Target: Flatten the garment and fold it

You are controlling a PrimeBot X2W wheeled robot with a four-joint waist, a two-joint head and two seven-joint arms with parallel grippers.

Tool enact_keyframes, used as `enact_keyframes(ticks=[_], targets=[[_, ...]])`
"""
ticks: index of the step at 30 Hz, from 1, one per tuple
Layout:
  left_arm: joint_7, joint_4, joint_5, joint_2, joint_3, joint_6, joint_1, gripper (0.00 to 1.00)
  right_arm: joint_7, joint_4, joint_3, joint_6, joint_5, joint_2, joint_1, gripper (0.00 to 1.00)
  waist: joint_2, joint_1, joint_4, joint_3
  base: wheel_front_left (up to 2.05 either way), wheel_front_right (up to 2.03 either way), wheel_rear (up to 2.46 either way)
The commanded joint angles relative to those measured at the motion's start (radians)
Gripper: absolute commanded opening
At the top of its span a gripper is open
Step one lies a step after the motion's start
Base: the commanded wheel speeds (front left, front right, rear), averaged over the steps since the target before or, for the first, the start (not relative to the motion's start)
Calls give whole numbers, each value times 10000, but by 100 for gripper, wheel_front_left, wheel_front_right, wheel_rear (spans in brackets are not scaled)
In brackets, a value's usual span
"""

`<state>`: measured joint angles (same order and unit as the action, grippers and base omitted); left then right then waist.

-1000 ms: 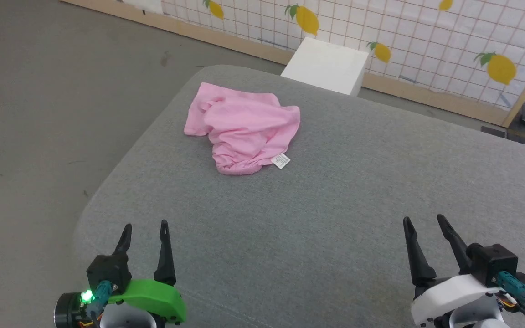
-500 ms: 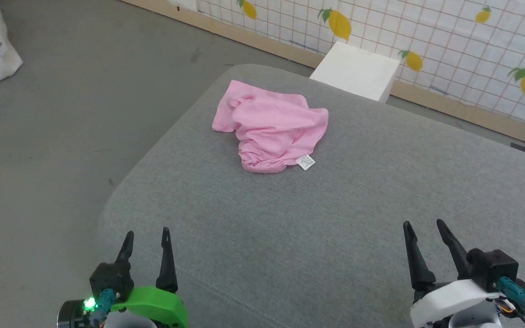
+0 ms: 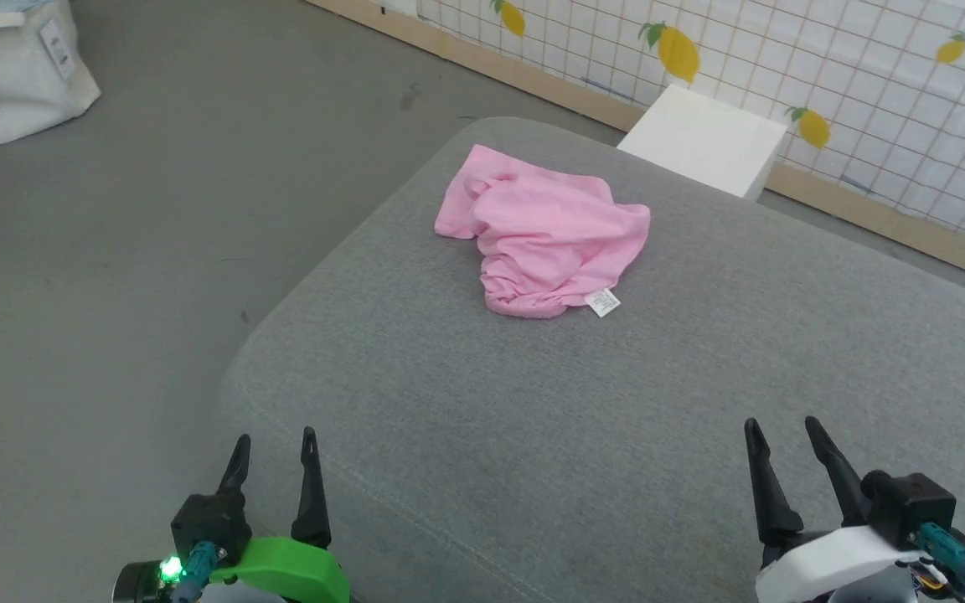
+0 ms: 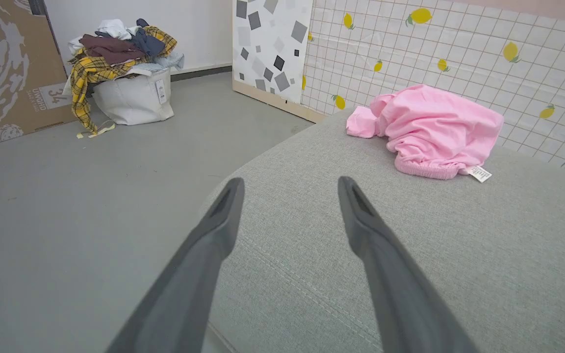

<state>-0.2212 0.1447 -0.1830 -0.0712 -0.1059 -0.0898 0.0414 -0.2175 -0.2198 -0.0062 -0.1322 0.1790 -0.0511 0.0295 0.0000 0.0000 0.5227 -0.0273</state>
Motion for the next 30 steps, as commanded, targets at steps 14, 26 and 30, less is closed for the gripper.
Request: enact_keyframes(ticks=[14, 26, 30], targets=[[-359, 286, -415, -219, -193, -196, 254, 100, -365, -439, -92, 15, 291, 9, 177, 100, 0, 0, 614, -135, 0, 0, 0], [-6, 223, -495, -551, -485, 187, -1040, 100, -155, -21, -288, 15, -35, 9, -104, 100, 0, 0, -19, 206, 0, 0, 0], [329, 588, -913, -608, -496, 771, -2472, 100, 32, 302, -382, 15, -238, 9, -265, 100, 0, 0, -488, 598, 0, 0, 0]])
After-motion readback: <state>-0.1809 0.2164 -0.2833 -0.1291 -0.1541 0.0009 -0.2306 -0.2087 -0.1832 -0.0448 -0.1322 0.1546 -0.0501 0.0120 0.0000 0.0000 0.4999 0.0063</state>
